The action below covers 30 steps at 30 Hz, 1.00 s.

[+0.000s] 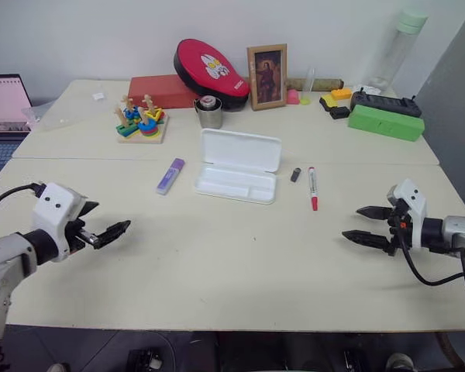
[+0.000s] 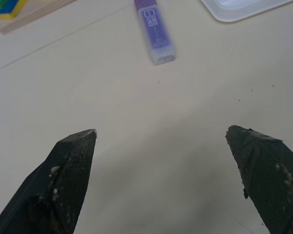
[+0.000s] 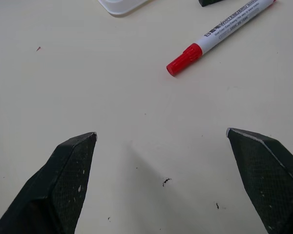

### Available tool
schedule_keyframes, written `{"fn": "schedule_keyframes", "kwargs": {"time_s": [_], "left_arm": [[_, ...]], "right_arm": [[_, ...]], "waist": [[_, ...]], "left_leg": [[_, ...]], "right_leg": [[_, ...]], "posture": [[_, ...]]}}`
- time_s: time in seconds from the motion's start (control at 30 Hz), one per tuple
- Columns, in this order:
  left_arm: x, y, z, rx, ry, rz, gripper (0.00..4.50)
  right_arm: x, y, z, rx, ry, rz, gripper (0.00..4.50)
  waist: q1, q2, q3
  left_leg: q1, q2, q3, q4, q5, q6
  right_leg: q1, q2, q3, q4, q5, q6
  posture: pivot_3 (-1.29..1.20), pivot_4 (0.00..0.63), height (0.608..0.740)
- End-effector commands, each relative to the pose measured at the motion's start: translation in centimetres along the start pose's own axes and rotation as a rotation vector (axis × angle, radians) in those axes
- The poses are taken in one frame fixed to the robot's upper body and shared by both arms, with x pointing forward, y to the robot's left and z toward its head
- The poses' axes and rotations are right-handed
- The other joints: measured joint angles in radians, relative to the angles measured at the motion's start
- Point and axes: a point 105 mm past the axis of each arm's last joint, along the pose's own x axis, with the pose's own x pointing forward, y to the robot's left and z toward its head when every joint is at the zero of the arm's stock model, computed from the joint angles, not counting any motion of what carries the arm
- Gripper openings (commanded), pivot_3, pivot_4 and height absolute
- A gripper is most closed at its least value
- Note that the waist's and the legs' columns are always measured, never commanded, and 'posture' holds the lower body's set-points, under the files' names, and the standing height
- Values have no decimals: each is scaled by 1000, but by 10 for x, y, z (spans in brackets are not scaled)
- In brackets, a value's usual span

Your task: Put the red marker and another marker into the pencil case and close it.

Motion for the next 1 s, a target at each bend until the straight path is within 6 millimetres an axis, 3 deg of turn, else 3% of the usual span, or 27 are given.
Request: {"fn": "schedule_keyframes", "kwargs": {"time_s": [0.03, 0.6, 1.0], "left_arm": [[-9, 4, 7, 41, 2, 7, 4500], [-12, 0, -8, 62, 82, -12, 4500], [-8, -5, -6, 64, 78, -42, 4500]], "right_arm": [[-7, 4, 12, -34, -31, 29, 4473], [-4, 6, 12, -33, -20, 49, 4473], [-3, 10, 12, -31, -20, 64, 4473]], "waist": [[1, 0, 0], [0, 0, 0], [1, 0, 0]], "left_leg": [[0, 0, 0, 0, 0, 0], [0, 0, 0, 0, 0, 0], [0, 0, 0, 0, 0, 0]], "right_leg": [[0, 0, 0, 0, 0, 0], [0, 0, 0, 0, 0, 0], [0, 0, 0, 0, 0, 0]], "posture": [[0, 150, 740], [0, 150, 740], [0, 150, 740]]}}
